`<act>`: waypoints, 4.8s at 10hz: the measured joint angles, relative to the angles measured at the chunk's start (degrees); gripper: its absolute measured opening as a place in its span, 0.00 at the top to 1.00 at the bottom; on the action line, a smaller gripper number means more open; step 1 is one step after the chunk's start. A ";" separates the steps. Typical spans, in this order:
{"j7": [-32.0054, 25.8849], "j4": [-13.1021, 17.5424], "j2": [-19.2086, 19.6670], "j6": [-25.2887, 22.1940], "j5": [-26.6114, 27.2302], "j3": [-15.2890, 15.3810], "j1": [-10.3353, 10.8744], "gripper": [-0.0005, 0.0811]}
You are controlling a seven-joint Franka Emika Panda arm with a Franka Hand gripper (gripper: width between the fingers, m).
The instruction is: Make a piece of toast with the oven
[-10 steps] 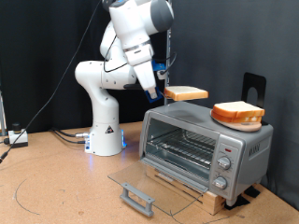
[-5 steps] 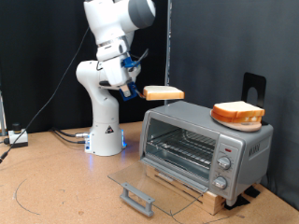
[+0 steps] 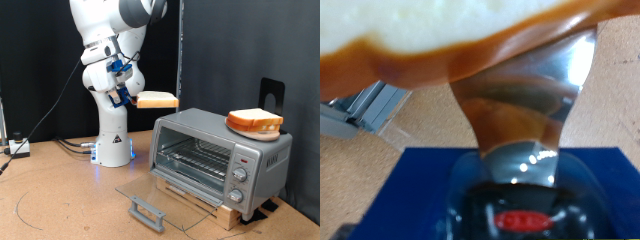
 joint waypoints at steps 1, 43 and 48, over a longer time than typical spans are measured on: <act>-1.75 -1.64 0.20 4.11 1.76 0.70 0.33 0.51; -8.69 -7.03 9.75 28.25 -7.78 29.74 7.05 0.51; -2.86 -7.28 9.71 29.72 -5.14 34.32 9.29 0.51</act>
